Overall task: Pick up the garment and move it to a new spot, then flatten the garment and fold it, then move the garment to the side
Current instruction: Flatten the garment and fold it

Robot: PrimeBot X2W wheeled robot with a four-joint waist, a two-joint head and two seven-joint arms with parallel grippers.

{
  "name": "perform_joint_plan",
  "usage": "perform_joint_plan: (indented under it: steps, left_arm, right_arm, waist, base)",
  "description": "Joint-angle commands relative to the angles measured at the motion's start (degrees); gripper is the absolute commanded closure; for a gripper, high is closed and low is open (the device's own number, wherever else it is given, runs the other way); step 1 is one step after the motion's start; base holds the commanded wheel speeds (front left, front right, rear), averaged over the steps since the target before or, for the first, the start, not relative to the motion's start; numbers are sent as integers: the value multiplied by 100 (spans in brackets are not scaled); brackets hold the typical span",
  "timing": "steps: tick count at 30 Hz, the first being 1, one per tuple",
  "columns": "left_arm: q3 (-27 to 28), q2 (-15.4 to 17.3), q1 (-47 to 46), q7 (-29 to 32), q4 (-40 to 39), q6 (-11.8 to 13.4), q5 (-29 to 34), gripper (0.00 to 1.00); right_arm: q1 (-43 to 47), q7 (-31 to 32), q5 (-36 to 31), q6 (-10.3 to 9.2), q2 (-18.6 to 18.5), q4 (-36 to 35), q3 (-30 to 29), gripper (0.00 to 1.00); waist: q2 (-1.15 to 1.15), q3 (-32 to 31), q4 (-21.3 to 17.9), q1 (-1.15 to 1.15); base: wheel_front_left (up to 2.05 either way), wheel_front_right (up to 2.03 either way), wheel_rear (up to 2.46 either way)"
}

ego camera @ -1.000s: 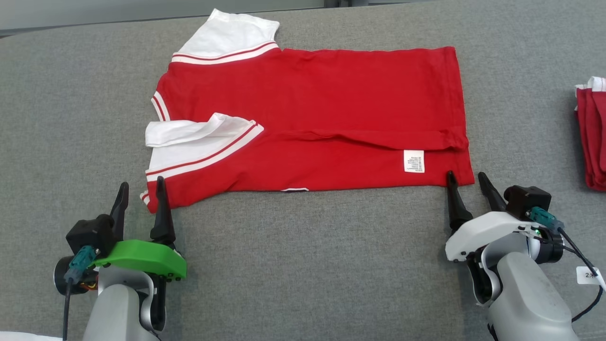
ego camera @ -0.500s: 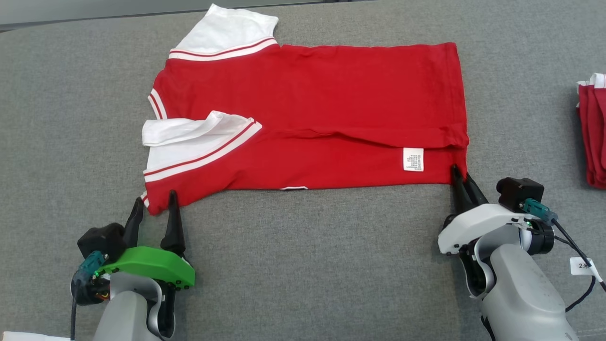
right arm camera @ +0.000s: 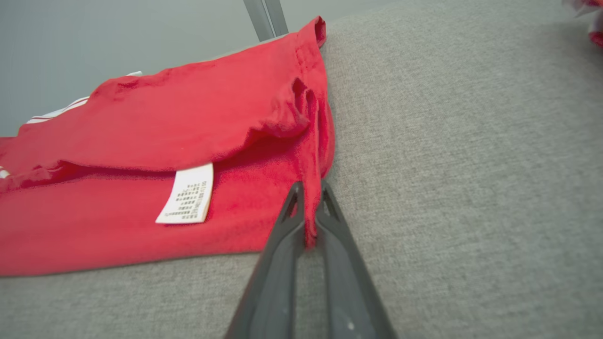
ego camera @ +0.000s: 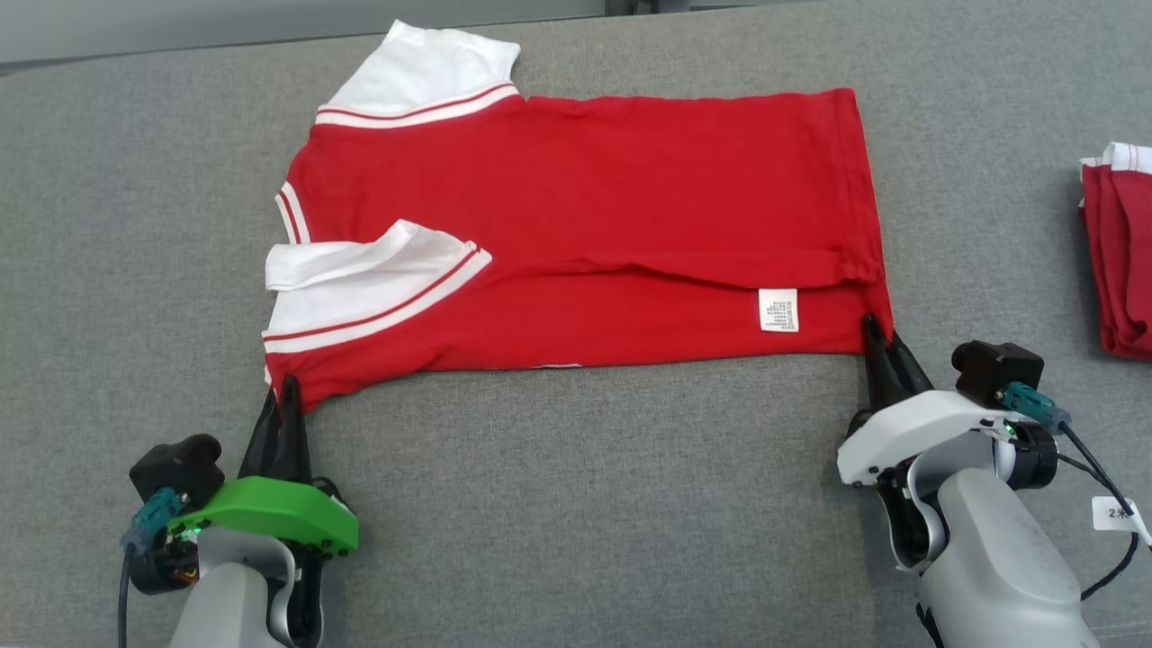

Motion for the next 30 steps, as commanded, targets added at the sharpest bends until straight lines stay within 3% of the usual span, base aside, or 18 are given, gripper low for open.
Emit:
perform_joint_plan:
  steps: [1,13,22,23,24,25,30]
  left_arm:
    - [61,28,139,4,-68,-14,13,100]
    - [216,33,1476,3,-409,-15,121,100]
    - [-91,32,2106,3,-470,86,18,99]
    - [-128,32,2115,3,-491,104,9,63]
    - [-158,31,2105,3,-503,127,0,15]
    - [-185,31,2068,3,-535,143,-9,0]
    - [-105,29,1803,3,-939,274,222,0]
  right_arm:
    - [122,3,27,-11,-27,-25,-49,100]
    - [987,2,306,-12,-32,14,-18,100]
    - [1519,1,467,-11,-30,97,116,100]
    - [1523,1,447,-11,-44,95,73,100]
    - [1512,1,420,-11,-46,107,53,56]
    - [1467,1,399,-11,-42,114,28,0]
    - [1188,1,255,-8,-35,-49,-127,0]
  waist:
    - [0,-188,12,0]
    - [0,-1283,-3,0]
    - [0,-1502,3,0]
    - [0,-1478,12,0]
    - [0,-1458,18,0]
    - [0,-1431,25,0]
    - [0,-1244,67,0]
  base:
    - [0,0,0]
    - [0,0,0]
    - [0,0,0]
    - [0,0,0]
    - [0,0,0]
    - [0,0,0]
    - [0,0,0]
